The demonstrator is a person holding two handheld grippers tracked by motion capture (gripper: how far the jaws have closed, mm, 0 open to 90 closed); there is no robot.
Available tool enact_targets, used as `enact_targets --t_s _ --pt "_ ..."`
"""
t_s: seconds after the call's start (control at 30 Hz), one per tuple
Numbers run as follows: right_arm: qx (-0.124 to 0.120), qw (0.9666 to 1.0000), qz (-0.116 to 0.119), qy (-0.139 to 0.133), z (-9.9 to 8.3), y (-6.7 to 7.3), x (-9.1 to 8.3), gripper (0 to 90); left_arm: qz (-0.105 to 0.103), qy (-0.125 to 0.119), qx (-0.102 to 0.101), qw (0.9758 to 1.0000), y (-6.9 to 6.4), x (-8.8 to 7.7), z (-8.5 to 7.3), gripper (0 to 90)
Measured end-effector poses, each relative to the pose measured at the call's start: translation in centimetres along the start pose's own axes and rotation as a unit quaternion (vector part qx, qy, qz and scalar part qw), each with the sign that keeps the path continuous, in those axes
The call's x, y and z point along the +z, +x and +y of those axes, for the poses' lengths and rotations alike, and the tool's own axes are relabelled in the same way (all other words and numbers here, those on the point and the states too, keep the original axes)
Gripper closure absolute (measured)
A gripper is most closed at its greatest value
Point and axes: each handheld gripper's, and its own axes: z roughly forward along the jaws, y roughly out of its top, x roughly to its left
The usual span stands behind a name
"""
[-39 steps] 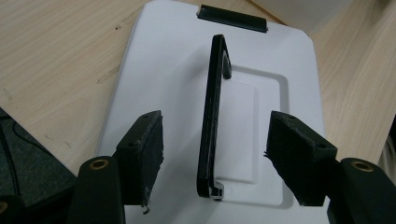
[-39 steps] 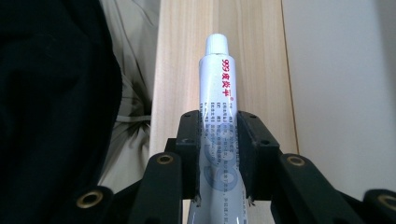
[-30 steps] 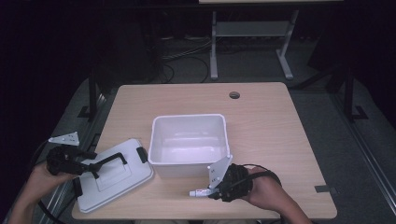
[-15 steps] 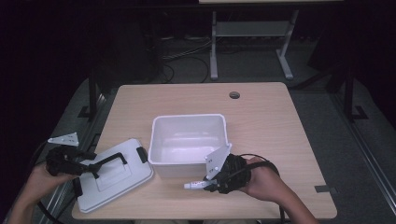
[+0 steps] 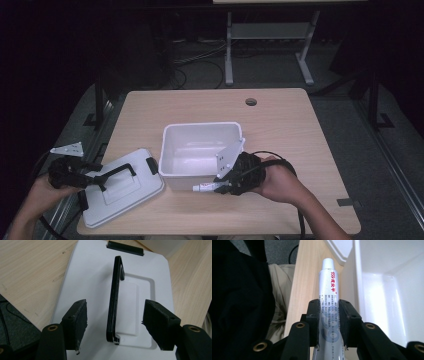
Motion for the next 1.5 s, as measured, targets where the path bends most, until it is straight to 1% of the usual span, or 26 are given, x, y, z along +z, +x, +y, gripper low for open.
enact_targets --t_s 0.37,0.43,0.5,0.63,1.0,1.03,1.13,1.4,1.5 --pt "0.006 0.9999 -0.005 0.011 0.8 -1.9 -0.3 71.3 -0.001 -0.001 -0.002 1.0000 0.1 -0.1 0.0 35.3" --pt "0.006 0.9999 -0.004 0.010 0.9 -2.2 -0.4 71.3 -0.001 -0.001 -0.001 1.0000 0.1 0.0 0.0 35.2" --pt "0.009 0.9999 -0.010 0.010 1.0 -2.5 -0.4 71.3 -0.002 -0.002 0.000 1.0000 0.1 0.0 0.0 35.1" --pt "0.015 0.9998 -0.007 0.008 1.1 -3.2 -0.5 71.3 -0.002 -0.001 0.000 1.0000 0.1 -0.1 0.1 35.1" --pt "0.021 0.9995 -0.002 0.022 1.0 -4.8 0.3 71.3 -0.003 -0.002 0.000 1.0000 0.2 -0.1 0.2 35.1" --pt "0.023 0.9995 0.000 0.021 1.0 -4.9 0.4 71.2 -0.004 -0.001 -0.002 1.0000 0.1 -0.1 0.1 35.1" --pt "0.028 0.9994 0.001 0.021 0.9 -5.4 0.6 71.3 -0.005 0.001 0.002 1.0000 0.2 -0.1 0.1 35.2" --pt "0.039 0.9990 0.007 0.022 0.7 -6.4 1.2 71.3 -0.004 0.001 -0.003 1.0000 0.2 -0.1 0.1 35.2" --pt "0.039 0.9989 0.007 0.024 0.6 -6.7 1.5 71.3 -0.004 -0.001 -0.002 1.0000 0.2 -0.1 0.1 35.2"
